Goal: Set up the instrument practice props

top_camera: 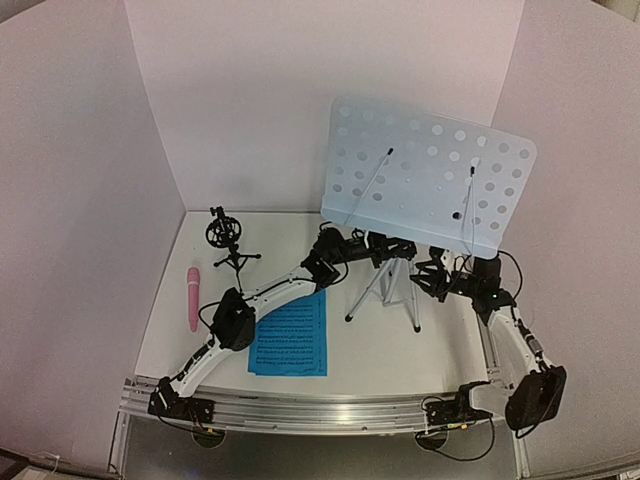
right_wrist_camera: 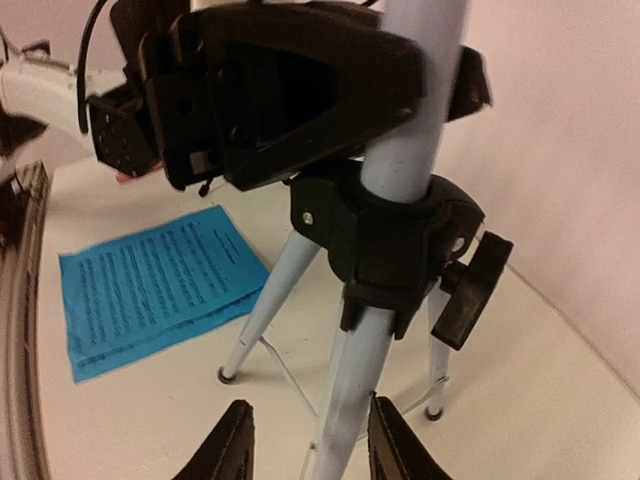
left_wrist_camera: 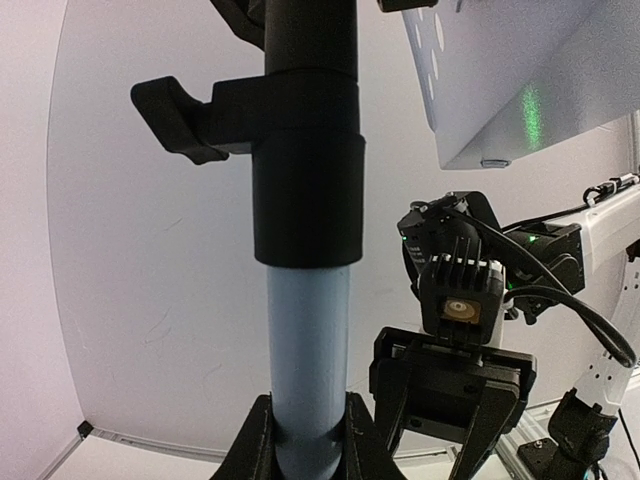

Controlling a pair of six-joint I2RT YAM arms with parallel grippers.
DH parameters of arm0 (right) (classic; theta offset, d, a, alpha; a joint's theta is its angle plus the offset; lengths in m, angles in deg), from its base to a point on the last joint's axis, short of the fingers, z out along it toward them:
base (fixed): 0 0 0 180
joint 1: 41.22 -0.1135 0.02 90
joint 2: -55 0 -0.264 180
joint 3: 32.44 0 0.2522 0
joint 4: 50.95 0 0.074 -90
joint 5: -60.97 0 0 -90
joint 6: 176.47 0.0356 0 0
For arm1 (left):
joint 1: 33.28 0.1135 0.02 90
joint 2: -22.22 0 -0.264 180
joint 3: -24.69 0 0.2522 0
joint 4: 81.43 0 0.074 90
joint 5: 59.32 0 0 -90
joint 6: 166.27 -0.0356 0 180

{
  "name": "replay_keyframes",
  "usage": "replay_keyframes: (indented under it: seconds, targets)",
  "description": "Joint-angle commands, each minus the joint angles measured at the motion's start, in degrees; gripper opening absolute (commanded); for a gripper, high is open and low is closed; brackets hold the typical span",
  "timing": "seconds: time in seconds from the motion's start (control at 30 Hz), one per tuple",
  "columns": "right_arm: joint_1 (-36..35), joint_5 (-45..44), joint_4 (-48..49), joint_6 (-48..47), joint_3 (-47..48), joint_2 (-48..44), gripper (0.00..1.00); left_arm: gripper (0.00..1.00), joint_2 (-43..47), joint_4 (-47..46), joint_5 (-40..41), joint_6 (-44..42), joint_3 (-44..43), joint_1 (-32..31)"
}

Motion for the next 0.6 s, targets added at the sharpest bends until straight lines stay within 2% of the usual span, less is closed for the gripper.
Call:
replay_keyframes:
  seconds: [0.0, 0.1, 0.23, 0.27, 0.3, 0.33, 0.43, 0.57]
  targets:
    - [3.0, 2.1, -1.9, 15.6, -0.1, -2.3, 0.43, 0.00, 2.4, 1.5, -0.5, -2.6, 1.8, 0.0]
    - [8.3, 5.7, -1.7, 25.8, 1.1, -2.7, 0.49, 0.00, 2.4, 1.0, -0.3, -3.4, 2.2, 0.0]
    - [11.6, 5.2, -2.2, 41.8, 6.6, 0.7, 0.58, 0.00, 3.0, 0.5, -0.4, -4.2, 3.2, 0.0]
    - [11.6, 6.0, -2.2, 45.4, 8.0, 2.5, 0.64, 0.00, 3.0, 0.5, -0.4, -4.3, 3.4, 0.0]
    - [11.7, 7.6, -2.1, 48.1, 9.4, 4.8, 0.81, 0.00, 3.0, 0.5, -0.4, -4.5, 3.6, 0.0]
    - [11.7, 8.3, -2.2, 51.9, 11.3, 6.6, 0.85, 0.00, 3.1, 0.5, -0.4, -4.6, 3.7, 0.0]
    - [11.1, 7.7, -2.2, 58.7, 15.0, 10.5, 0.87, 0.00, 3.0, 0.7, -0.3, -5.0, 3.9, 0.0]
    - [9.9, 8.0, -2.3, 62.1, 18.7, 13.6, 0.84, 0.00, 3.0, 1.1, -0.4, -5.6, 3.8, -0.1]
